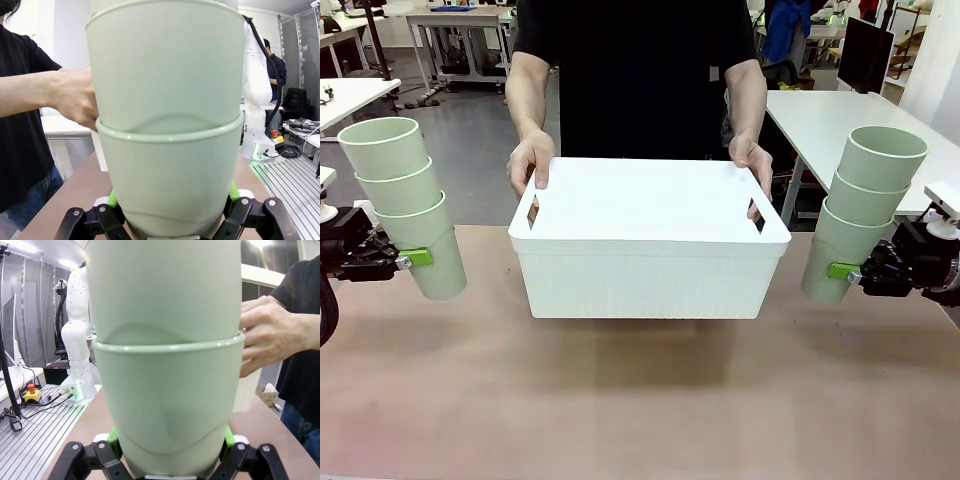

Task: Stack the cups and store them in the basket.
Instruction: Place the stack of Reusable plastic cups into the Pantry Basket.

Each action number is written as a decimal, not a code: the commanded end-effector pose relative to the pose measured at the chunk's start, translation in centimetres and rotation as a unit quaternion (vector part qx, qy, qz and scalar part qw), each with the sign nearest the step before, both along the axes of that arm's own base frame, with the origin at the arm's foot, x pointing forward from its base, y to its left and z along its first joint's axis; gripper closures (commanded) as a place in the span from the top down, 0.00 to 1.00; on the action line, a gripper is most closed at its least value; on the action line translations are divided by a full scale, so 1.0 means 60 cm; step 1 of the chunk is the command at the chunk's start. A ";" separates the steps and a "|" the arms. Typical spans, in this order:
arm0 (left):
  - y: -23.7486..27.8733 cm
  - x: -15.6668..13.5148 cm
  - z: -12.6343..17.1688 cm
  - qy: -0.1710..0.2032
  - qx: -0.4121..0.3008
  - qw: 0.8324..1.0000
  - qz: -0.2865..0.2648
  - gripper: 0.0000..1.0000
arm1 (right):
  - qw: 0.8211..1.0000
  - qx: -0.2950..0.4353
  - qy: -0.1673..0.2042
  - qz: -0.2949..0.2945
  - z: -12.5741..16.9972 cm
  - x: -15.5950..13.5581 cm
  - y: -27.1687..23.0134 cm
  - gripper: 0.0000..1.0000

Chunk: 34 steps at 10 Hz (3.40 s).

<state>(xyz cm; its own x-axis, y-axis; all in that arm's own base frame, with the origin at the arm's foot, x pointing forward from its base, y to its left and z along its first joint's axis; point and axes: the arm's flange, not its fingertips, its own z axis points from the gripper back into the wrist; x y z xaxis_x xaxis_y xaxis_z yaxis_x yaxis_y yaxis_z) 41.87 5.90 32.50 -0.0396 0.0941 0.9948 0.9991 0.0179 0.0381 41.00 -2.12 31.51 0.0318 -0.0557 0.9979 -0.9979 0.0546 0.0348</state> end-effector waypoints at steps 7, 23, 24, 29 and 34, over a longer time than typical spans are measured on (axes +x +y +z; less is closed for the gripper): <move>0.000 -0.002 0.007 -0.004 -0.003 1.000 -0.003 0.87 | 1.000 0.000 -0.010 -0.002 0.006 0.000 0.000 0.85; 0.000 -0.002 0.007 -0.004 -0.003 1.000 -0.003 0.87 | 0.938 -0.319 -0.008 -0.138 0.438 -0.078 0.274 0.85; 0.000 -0.002 0.007 -0.004 -0.003 1.000 -0.003 0.87 | 0.925 -0.349 -0.011 -0.148 0.437 -0.079 0.319 0.85; 0.000 -0.002 0.007 -0.004 -0.003 1.000 -0.003 0.87 | 0.862 -0.465 -0.023 -0.201 0.347 -0.061 0.462 0.85; 0.000 -0.002 0.007 -0.004 -0.003 1.000 -0.003 0.87 | 0.803 -0.558 -0.020 -0.207 0.234 -0.041 0.474 0.85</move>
